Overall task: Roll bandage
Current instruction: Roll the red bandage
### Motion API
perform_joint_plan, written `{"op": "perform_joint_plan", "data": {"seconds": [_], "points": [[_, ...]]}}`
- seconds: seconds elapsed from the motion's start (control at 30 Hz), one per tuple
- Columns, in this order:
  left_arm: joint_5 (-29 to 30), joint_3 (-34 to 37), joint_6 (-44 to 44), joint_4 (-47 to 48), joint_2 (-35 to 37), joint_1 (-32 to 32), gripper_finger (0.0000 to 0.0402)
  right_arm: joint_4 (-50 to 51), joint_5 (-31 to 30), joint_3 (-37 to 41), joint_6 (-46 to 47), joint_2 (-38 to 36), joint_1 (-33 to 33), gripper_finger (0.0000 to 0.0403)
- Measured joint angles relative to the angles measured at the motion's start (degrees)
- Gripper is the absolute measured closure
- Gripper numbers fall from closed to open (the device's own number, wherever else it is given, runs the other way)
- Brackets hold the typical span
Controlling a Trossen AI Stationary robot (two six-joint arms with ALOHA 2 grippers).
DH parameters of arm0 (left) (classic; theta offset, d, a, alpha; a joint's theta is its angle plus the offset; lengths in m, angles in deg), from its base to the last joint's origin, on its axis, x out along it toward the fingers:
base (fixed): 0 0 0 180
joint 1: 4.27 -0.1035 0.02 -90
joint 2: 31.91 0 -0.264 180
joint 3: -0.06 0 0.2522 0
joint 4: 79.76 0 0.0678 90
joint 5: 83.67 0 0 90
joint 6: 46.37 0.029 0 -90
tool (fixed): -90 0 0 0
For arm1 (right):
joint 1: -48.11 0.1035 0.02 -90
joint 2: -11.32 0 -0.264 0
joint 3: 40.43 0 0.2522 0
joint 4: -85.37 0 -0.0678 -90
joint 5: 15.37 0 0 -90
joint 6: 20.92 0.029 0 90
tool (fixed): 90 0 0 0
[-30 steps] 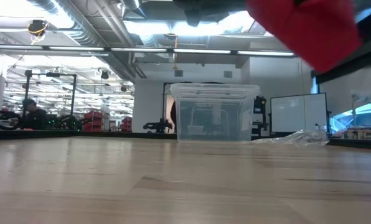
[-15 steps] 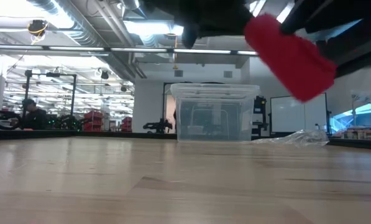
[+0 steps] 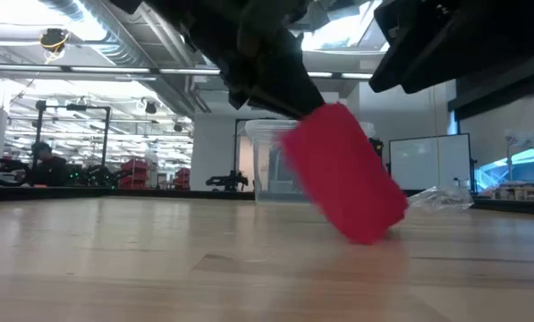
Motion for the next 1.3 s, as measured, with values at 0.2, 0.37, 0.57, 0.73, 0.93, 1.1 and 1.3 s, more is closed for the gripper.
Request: {"op": "perform_joint_plan", "data": {"seconds": [0.2,0.37,0.57,0.73,0.93,1.1,1.3], "points": [[1.5,0.3,2.17,-4.19,-1.15,0.63,0.0389,4.61,1.62,0.0,2.72,-6.02,1.39,0.0256],[2.91,0.22,8.67,-13.74,-0.68,1.69,0.0389,12.02,0.89,-0.04,7.63,-15.23,4.33,0.0256],[3.44,0.22,16.02,-22.36,-0.68,1.53,0.0389,20.59,-1.44,1.07,14.74,-20.18,6.56,0.0256],[3.42,0.22,21.89,-28.97,-0.68,2.49,0.0389,20.3,-5.09,8.62,20.34,-25.04,8.91,0.0256],[3.4,0.22,27.14,-37.6,-0.63,3.64,0.0389,13.84,-14.4,16.36,25.7,-32.2,16.0,0.0256],[3.37,0.22,28.98,-45.63,-0.57,3.12,0.0389,7.5,-25.81,18.25,22.72,-32.76,22.24,0.0256],[3.16,0.22,28.05,-46.89,-0.57,2.56,0.0389,-0.74,-42.4,18.23,10.98,-31.53,27.07,0.0256]]}}
